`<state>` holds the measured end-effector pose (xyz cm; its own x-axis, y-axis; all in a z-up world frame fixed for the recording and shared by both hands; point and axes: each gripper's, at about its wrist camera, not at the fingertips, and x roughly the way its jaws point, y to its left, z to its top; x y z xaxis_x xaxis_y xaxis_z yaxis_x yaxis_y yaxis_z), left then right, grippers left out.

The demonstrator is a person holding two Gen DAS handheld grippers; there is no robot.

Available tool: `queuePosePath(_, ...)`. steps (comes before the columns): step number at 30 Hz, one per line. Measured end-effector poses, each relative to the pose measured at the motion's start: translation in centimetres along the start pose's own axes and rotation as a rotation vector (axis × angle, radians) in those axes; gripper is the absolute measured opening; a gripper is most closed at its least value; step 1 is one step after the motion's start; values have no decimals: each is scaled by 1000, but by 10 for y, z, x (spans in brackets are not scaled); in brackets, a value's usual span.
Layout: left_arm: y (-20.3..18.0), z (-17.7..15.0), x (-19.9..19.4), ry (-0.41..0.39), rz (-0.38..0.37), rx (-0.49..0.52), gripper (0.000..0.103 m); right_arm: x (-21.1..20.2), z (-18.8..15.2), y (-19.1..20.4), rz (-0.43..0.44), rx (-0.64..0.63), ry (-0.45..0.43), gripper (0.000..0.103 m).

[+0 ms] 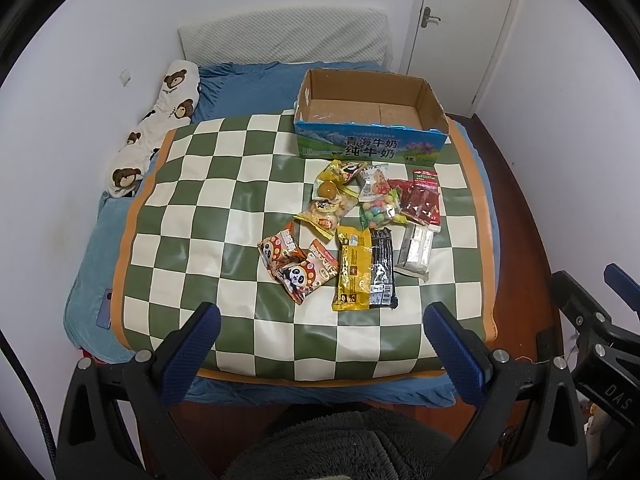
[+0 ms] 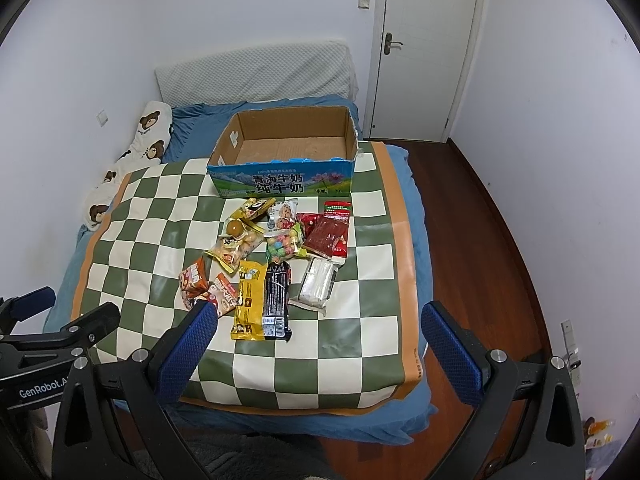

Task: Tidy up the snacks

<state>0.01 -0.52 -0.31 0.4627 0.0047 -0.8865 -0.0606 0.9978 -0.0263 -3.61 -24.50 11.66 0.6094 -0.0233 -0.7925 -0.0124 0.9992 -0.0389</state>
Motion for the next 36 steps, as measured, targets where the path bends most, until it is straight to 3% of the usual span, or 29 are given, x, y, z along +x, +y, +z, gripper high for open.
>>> queuePosePath(29, -5, 0, 4, -20, 11, -14, 103, 7, 1, -3, 10, 9, 5, 103)
queuePosePath(32, 5, 8, 24, -28, 46, -41, 103, 14, -4, 5, 24, 23, 26, 103)
queuePosePath(36, 26, 21, 77, 20, 104, -68, 103, 55, -6, 8, 62, 58, 98, 103)
